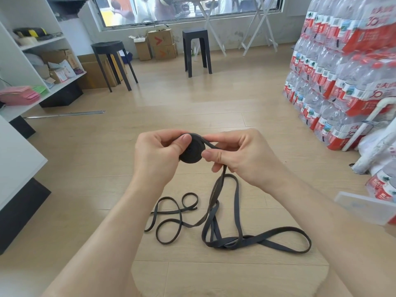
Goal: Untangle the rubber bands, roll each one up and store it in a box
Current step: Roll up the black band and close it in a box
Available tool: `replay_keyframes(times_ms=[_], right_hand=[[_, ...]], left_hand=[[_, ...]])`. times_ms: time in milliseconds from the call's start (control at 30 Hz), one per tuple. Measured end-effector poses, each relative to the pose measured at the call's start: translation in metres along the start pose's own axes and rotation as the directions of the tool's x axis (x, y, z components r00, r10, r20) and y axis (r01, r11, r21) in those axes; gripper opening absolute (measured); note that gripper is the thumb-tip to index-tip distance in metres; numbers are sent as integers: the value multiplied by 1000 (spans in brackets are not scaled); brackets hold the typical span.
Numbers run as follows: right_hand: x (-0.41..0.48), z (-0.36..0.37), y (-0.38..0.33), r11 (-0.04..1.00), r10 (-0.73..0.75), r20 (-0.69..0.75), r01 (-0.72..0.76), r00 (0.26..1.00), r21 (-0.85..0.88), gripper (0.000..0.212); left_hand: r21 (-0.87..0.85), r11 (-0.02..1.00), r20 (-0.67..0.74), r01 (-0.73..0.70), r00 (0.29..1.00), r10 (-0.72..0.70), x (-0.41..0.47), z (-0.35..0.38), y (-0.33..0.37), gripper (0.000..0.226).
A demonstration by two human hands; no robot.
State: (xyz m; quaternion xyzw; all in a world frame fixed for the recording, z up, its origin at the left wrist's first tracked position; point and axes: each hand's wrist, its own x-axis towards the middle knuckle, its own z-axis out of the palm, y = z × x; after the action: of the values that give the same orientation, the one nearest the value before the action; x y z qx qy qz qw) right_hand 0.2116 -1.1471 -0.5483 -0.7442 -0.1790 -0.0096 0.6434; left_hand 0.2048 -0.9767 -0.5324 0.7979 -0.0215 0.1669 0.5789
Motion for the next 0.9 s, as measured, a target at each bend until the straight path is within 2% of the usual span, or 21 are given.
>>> replay_keyframes(times_ms=[167, 333, 567, 667, 733, 800, 867, 900], right_hand=[[-4, 13, 3, 999, -40, -105, 37, 994, -25, 20], [-5, 22, 3, 998, -41, -197, 32, 980, -48, 27], [-5, 31, 5, 994, -50, -247, 23, 968, -109, 40], [-4, 32, 5, 992, -65, -279, 31, 958, -126, 37], [-2, 26, 2, 988, -53, -269, 11, 962, -155, 34], [1, 14, -1, 980, -25, -208, -18, 978, -200, 34], [4, 2, -5, 942, -11, -80, -16, 997, -336, 35], [4, -3, -7, 902, -1, -4, -1, 1000, -431, 35]], left_hand=[[-180, 975, -70, 133, 987, -148, -3, 9, 3, 18], [-289, 934, -101, 211, 963, -249, -4, 14, 1, 8], [-440, 851, -84, 288, 930, -358, -6, 22, 0, 16], [-483, 813, -6, 326, 927, -376, -7, 22, -3, 18], [-436, 834, 59, 338, 935, -348, -7, 20, -1, 13], [-312, 913, 84, 262, 965, -248, -5, 15, 1, 12], [-19, 995, 118, 93, 989, -90, -1, 7, 1, 26], [126, 992, 170, 19, 985, -40, -1, 3, 2, 32]])
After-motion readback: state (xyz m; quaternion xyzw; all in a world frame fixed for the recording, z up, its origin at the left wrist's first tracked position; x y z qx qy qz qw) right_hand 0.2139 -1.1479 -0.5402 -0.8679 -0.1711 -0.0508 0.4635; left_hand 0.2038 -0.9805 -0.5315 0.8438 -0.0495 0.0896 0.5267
